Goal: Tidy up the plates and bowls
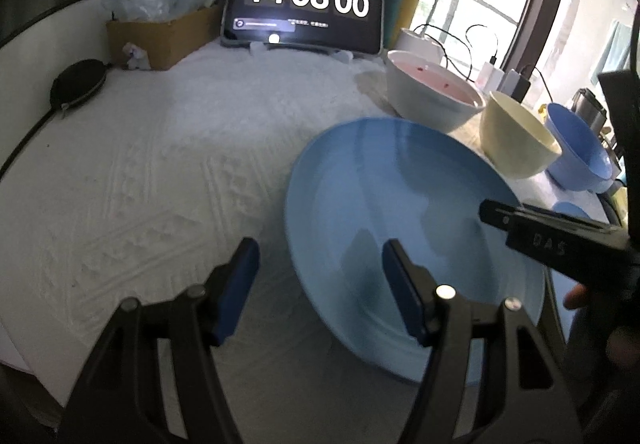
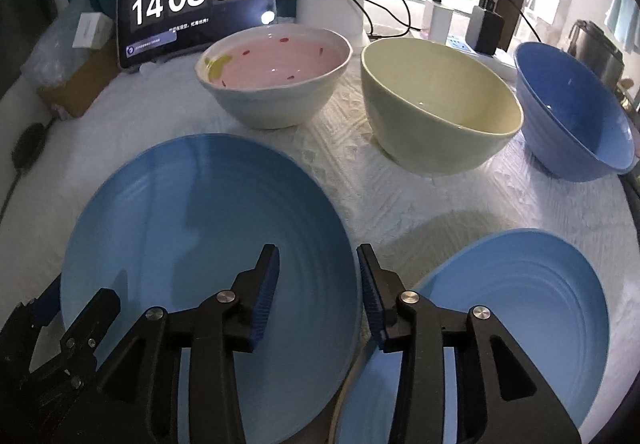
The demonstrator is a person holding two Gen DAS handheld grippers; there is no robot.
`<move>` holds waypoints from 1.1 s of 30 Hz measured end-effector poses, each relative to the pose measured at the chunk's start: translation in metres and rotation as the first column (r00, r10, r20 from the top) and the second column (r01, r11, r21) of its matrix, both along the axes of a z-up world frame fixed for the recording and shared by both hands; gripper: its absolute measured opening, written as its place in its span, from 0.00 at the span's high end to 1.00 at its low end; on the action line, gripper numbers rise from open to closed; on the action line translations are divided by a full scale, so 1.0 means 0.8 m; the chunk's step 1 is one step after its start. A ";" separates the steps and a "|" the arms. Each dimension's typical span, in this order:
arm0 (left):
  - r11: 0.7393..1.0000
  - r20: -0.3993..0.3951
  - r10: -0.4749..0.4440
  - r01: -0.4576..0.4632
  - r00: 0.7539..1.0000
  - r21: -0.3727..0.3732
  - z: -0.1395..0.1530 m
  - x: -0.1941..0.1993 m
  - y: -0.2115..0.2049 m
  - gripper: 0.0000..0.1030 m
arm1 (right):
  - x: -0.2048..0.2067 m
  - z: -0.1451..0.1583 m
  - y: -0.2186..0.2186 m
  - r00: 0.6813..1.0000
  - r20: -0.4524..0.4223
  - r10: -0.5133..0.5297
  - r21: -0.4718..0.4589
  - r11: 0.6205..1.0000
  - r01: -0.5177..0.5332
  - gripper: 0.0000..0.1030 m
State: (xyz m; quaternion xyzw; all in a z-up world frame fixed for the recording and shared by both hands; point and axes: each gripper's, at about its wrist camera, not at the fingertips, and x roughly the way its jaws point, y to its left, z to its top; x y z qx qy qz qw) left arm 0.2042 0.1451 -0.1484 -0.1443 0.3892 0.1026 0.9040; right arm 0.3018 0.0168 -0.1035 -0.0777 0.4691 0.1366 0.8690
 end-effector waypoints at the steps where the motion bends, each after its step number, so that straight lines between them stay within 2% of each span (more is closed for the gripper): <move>1: 1.000 0.005 -0.003 0.003 1.000 -0.008 0.000 0.000 0.001 0.36 | -0.001 0.000 0.001 1.000 0.001 0.004 -0.004 1.000 -0.004 0.59; 3: 1.000 0.010 -0.008 0.008 1.000 -0.011 0.000 -0.001 0.001 0.37 | -0.004 0.000 0.003 1.000 0.010 0.012 -0.006 1.000 -0.012 0.60; 5: 1.000 0.019 -0.019 0.019 1.000 -0.018 0.000 -0.002 0.001 0.37 | -0.008 0.000 0.004 1.000 0.020 0.018 -0.015 1.000 -0.018 0.70; 7: 1.000 0.024 -0.017 0.017 1.000 -0.024 0.000 -0.005 0.001 0.39 | -0.010 0.001 0.008 0.999 0.021 0.032 -0.014 0.999 -0.031 0.74; 10: 0.999 0.036 -0.004 0.005 0.999 -0.035 0.000 -0.009 0.004 0.43 | -0.015 0.002 0.011 0.999 0.033 0.031 -0.026 0.999 -0.031 0.75; 18: 0.999 0.066 0.032 -0.029 0.997 -0.041 0.001 -0.020 0.011 0.44 | -0.034 0.008 0.010 0.998 0.052 0.047 -0.011 0.999 -0.047 0.79; 27: 1.000 0.110 0.029 -0.029 0.994 -0.010 0.014 -0.036 -0.001 0.44 | -0.053 0.017 -0.003 0.996 0.080 0.046 0.019 0.999 -0.048 0.80; 33: 1.000 0.156 0.024 -0.026 0.987 0.013 0.032 -0.048 -0.015 0.44 | -0.067 0.032 -0.020 0.991 0.128 0.039 0.051 0.998 -0.046 0.83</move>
